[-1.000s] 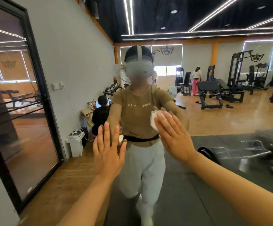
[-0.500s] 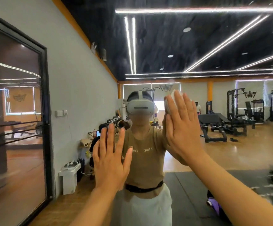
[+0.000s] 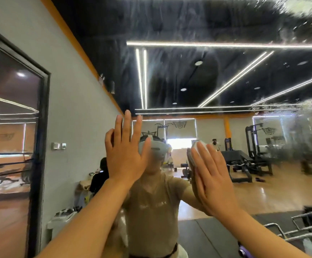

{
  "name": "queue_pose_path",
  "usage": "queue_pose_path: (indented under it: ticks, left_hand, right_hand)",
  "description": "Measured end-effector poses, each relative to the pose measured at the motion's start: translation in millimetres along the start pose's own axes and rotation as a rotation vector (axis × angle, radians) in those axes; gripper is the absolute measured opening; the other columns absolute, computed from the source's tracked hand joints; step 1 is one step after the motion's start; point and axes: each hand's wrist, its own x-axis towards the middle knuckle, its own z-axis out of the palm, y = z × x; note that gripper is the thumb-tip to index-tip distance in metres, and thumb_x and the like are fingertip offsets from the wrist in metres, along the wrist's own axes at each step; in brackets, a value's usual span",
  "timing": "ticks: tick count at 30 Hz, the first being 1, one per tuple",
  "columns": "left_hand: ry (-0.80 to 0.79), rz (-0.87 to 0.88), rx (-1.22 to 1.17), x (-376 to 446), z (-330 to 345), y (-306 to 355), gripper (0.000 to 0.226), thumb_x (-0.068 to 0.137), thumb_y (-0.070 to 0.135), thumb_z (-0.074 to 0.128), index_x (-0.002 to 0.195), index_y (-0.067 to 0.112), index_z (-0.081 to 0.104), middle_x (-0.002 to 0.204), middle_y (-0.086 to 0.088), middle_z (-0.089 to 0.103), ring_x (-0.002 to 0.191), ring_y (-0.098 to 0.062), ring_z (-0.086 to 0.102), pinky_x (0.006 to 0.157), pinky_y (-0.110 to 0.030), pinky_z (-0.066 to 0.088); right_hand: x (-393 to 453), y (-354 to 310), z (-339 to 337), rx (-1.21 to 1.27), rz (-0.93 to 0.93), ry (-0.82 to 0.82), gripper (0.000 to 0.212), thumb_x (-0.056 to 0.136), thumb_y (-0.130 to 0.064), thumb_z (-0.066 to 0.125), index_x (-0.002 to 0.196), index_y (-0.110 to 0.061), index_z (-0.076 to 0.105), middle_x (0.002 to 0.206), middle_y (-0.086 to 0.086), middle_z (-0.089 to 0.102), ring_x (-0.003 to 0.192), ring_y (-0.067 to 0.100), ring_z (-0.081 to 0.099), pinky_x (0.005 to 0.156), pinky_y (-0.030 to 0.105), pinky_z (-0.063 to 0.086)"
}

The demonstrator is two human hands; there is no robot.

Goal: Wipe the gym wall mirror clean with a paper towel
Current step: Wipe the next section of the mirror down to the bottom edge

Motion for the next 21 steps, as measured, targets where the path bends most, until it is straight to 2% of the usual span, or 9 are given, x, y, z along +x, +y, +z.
queue_pose_path:
  ticks: [3, 7, 11, 14, 18, 21]
  left_hand:
    - [0.033, 0.012, -0.029, -3, 4, -1, 0.071, 0.101, 0.06, 0.009, 0.159, 0.022, 0.024, 0.167, -0.009, 0.017, 0.153, -0.031, 0.015, 0.118, -0.046, 0.016]
    - [0.076, 0.015, -0.046, -3, 8, -1, 0.066, 0.101, 0.053, 0.025, 0.158, 0.021, 0.027, 0.166, -0.01, 0.019, 0.153, -0.031, 0.015, 0.118, -0.046, 0.017]
    - [0.09, 0.033, -0.049, -4, 9, -2, 0.065, 0.101, 0.051, 0.032, 0.158, 0.02, 0.026, 0.166, -0.011, 0.017, 0.153, -0.031, 0.014, 0.119, -0.048, 0.016]
    - [0.113, 0.039, -0.078, -5, 9, -2, 0.065, 0.101, 0.052, 0.027, 0.158, 0.02, 0.023, 0.166, -0.011, 0.018, 0.153, -0.031, 0.016, 0.118, -0.053, 0.022]
    - [0.153, 0.049, -0.118, -4, 8, -3, 0.064, 0.102, 0.053, 0.02, 0.157, 0.021, 0.019, 0.164, -0.013, 0.022, 0.151, -0.034, 0.021, 0.114, -0.058, 0.029]
    - [0.168, 0.057, -0.116, -4, 10, -4, 0.064, 0.103, 0.055, 0.012, 0.156, 0.021, 0.02, 0.164, -0.013, 0.023, 0.151, -0.034, 0.022, 0.115, -0.058, 0.029]
  right_hand:
    - [-29, -7, 0, -0.026, -0.013, -0.054, 0.051, 0.103, -0.019, 0.035, 0.154, -0.012, 0.032, 0.163, 0.01, 0.027, 0.151, 0.032, 0.021, 0.123, 0.049, 0.015]
    - [-43, -11, -1, -0.006, -0.008, -0.089, 0.049, 0.109, -0.029, 0.022, 0.158, -0.019, 0.025, 0.164, 0.005, 0.025, 0.152, 0.03, 0.021, 0.123, 0.048, 0.014]
    - [-31, -13, -1, -0.013, 0.032, -0.094, 0.05, 0.109, -0.029, 0.022, 0.156, -0.012, 0.025, 0.164, 0.006, 0.023, 0.153, 0.025, 0.017, 0.123, 0.046, 0.013]
    - [-1, -8, 2, -0.015, 0.006, -0.106, 0.052, 0.107, -0.028, 0.026, 0.155, -0.008, 0.026, 0.164, 0.01, 0.022, 0.153, 0.025, 0.014, 0.125, 0.044, 0.009]
    - [76, 0, 8, 0.051, 0.074, -0.067, 0.053, 0.106, -0.032, 0.029, 0.154, -0.01, 0.032, 0.162, 0.008, 0.028, 0.153, 0.022, 0.015, 0.126, 0.04, 0.007]
    - [142, 13, 8, 0.02, 0.119, -0.032, 0.05, 0.106, -0.028, 0.032, 0.154, -0.011, 0.034, 0.161, 0.006, 0.031, 0.152, 0.024, 0.019, 0.125, 0.046, 0.013]
